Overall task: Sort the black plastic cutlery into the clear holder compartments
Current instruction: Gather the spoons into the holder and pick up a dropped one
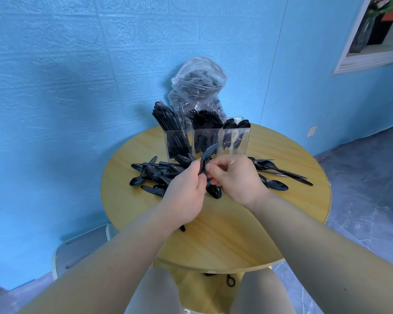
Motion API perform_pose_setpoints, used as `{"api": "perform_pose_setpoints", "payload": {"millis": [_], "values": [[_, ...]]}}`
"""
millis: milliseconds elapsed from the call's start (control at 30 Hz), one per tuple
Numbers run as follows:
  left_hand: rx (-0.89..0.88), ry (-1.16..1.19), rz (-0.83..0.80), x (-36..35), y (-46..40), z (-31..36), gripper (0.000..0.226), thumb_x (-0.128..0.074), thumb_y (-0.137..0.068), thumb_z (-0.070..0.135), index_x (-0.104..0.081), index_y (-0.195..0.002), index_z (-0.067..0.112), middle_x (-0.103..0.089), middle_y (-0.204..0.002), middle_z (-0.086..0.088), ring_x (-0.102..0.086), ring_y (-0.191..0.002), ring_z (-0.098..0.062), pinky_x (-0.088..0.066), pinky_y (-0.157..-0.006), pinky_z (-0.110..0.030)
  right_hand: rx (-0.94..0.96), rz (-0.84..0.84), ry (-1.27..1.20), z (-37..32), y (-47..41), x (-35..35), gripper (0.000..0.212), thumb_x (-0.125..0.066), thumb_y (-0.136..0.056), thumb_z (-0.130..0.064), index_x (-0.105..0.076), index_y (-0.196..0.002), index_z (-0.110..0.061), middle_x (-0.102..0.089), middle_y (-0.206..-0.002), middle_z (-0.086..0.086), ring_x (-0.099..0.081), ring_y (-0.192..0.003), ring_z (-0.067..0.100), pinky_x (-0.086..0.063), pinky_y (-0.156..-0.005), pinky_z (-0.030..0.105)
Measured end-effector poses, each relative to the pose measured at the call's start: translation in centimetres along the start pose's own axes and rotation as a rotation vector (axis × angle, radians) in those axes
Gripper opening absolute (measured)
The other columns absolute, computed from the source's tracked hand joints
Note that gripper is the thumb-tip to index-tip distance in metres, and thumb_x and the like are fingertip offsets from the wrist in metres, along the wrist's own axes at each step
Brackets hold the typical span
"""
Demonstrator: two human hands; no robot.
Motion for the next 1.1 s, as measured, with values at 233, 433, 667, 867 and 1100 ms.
{"api": "perform_pose_setpoints", "payload": {"millis": [233, 433, 667, 867, 1100], "values": [[-0.027, 0.010, 0.000, 0.1, 0.1, 0.1, 0.017, -0.036, -0.100, 0.022, -0.048, -0.112, 0.026, -0.047, -0.067, 0.010, -0.044, -0.053, 0.000, -0.031, -0.052, -0.018, 0.011, 0.018, 0.087, 0.4, -0.4, 0.4, 0.014, -0.066, -0.087, -0.023, -0.065, -0.074, -0.025, -0.060, -0.064, -0.016, -0.055, -0.062, -0.001, -0.042, -0.062, 0.016], [-0.043, -0.093, -0.025, 0.8, 0.1, -0.1, 0.020, -0.034, -0.102, 0.028, -0.052, -0.097, 0.019, -0.052, -0.071, 0.006, -0.047, -0.064, -0.011, -0.040, -0.060, -0.029, -0.167, 0.212, 0.025, 1.3, -1.0, 2.3, 0.025, -0.053, -0.092, -0.039, -0.055, -0.109, -0.020, -0.065, -0.082, -0.008, -0.067, -0.075, 0.012, -0.056, -0.076, 0.036], [-0.076, -0.243, -0.008, 1.1, 0.0, 0.1, 0.027, -0.033, -0.102, 0.031, -0.044, -0.080, 0.020, -0.049, -0.066, 0.003, -0.048, -0.061, -0.014, -0.040, -0.059, -0.033, -0.235, 0.201, -0.054, 1.1, -2.0, 2.4, 0.018, -0.055, -0.093, -0.025, -0.064, -0.103, -0.013, -0.067, -0.075, 0.000, -0.068, -0.063, 0.013, -0.059, -0.072, 0.040], [-0.028, -0.301, 0.124, 2.0, -0.7, -0.7, 0.034, -0.029, -0.101, 0.037, -0.051, -0.084, 0.017, -0.062, -0.074, -0.001, -0.061, -0.069, -0.018, -0.050, -0.067, -0.044, -0.241, 0.317, -0.090, 1.8, -1.8, 3.5, 0.016, -0.051, -0.091, -0.008, -0.059, -0.088, -0.021, -0.065, -0.072, 0.001, -0.066, -0.068, 0.017, -0.058, -0.072, 0.042], [0.011, -0.345, 0.054, 1.9, -1.4, -1.4, 0.035, -0.026, -0.101, 0.034, -0.040, -0.074, 0.019, -0.061, -0.077, -0.002, -0.060, -0.072, -0.019, -0.050, -0.074, -0.046, -0.103, 0.080, -0.214, 0.9, -1.4, 3.5, 0.013, -0.059, -0.090, -0.005, -0.062, -0.083, -0.014, -0.064, -0.074, 0.003, -0.065, -0.064, 0.009, -0.057, -0.072, 0.028]]}}
Point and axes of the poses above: each hand's wrist, its own y-axis away from the middle knuckle, its own x-axis out of the back of the hand, z = x × y, the point moved 4 cm from there along -y, towards the middle knuckle
